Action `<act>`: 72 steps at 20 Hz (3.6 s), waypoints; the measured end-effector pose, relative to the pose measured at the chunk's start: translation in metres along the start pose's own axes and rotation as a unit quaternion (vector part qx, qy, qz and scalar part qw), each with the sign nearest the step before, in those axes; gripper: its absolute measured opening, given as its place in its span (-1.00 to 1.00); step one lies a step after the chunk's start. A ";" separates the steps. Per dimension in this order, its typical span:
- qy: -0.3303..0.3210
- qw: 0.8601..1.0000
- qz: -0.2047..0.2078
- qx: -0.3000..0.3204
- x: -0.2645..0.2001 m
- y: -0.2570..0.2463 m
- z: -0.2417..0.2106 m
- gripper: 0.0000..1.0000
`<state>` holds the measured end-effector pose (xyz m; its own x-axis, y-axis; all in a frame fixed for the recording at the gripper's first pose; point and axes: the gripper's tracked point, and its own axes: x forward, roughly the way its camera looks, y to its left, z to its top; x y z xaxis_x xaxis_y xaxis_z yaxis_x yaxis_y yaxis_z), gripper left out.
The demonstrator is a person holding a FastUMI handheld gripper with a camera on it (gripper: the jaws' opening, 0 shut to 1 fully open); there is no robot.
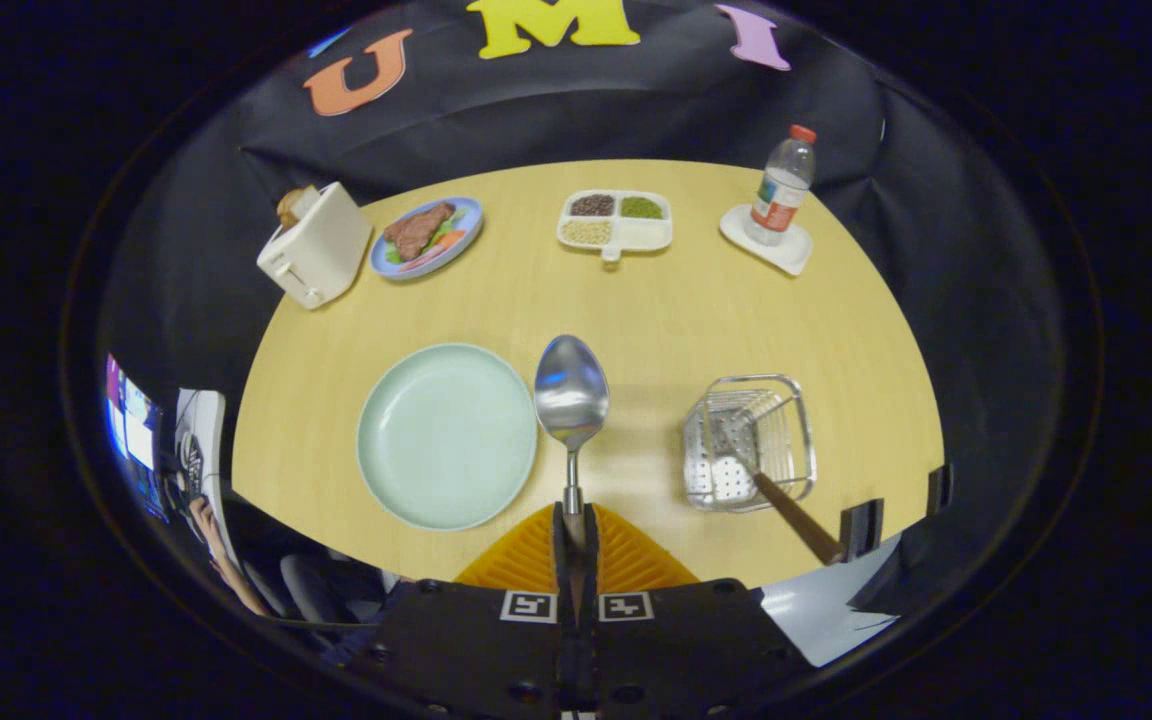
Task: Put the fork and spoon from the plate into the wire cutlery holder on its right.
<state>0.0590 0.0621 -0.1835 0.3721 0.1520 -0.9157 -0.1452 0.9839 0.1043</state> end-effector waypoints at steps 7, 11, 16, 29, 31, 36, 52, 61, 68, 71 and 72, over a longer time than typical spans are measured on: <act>-0.006 0.999 0.016 0.035 -0.009 -0.073 0.002 -0.99; 0.006 0.999 0.028 0.040 -0.001 -0.082 -0.001 -0.99; 0.017 0.999 0.025 0.043 0.007 -0.090 -0.002 -0.99; -0.023 0.999 0.015 0.046 -0.004 -0.092 0.004 -0.55; -0.031 0.999 0.002 0.032 -0.003 -0.091 0.003 -0.37; -0.092 0.994 -0.047 -0.021 -0.020 -0.095 0.018 -0.18; -0.343 0.937 -0.071 0.008 -0.127 -0.014 0.013 0.94; -0.439 0.897 -0.040 -0.011 -0.173 0.036 -0.036 0.94; -0.477 0.878 -0.025 -0.030 -0.204 0.076 -0.080 0.93; -0.487 0.873 -0.020 -0.029 -0.215 0.084 -0.085 0.92; -0.490 0.871 -0.017 -0.028 -0.218 0.086 -0.085 0.92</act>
<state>-0.1125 0.1057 -0.0075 0.9768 0.1579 -0.1447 -0.1538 0.9873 0.0397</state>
